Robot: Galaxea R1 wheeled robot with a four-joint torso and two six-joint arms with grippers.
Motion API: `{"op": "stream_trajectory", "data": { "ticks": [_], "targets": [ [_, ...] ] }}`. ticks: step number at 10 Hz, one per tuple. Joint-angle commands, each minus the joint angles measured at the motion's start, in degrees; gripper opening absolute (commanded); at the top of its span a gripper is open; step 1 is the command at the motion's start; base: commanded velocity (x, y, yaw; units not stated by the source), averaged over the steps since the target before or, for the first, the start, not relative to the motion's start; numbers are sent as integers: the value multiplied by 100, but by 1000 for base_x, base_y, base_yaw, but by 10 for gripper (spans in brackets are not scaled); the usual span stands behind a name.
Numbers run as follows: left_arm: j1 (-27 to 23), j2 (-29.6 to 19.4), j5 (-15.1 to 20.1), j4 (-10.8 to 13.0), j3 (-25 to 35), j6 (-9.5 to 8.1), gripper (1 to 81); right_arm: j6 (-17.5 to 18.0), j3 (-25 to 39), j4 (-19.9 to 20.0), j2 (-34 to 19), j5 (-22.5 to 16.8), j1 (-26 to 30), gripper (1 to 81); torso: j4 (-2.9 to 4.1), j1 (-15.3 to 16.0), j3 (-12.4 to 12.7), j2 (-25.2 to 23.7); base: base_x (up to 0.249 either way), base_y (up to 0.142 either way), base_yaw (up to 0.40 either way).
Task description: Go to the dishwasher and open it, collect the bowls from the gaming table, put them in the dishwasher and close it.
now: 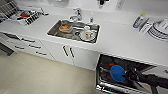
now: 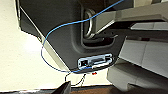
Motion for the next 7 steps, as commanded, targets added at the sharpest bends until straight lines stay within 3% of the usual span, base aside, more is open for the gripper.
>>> {"op": "stream_trajectory", "data": {
  "ticks": [1, 2, 5, 7],
  "targets": [
    [112, -30, 211, 49, 3, -6, 811, 13, 105, 163, -379, -108, 678, 10, 0, 0, 0, 0, 0, 0, 0],
    [112, -30, 211, 49, 3, -14, 811, 13, 113, 180, -379, -99, 687, 811, 0, 0, 0, 0, 0, 0, 0],
    [112, -30, 211, 32, 3, -14, 811, 4, 236, 225, -458, -134, 705, 811, 0, 0, 0, 0, 0, 0, 0],
    [112, -21, 228, 23, 3, -15, 811, -93, 745, 225, -713, -862, 609, 811, 0, 0, 0, 0, 0, 0, 0]
  ]
}}
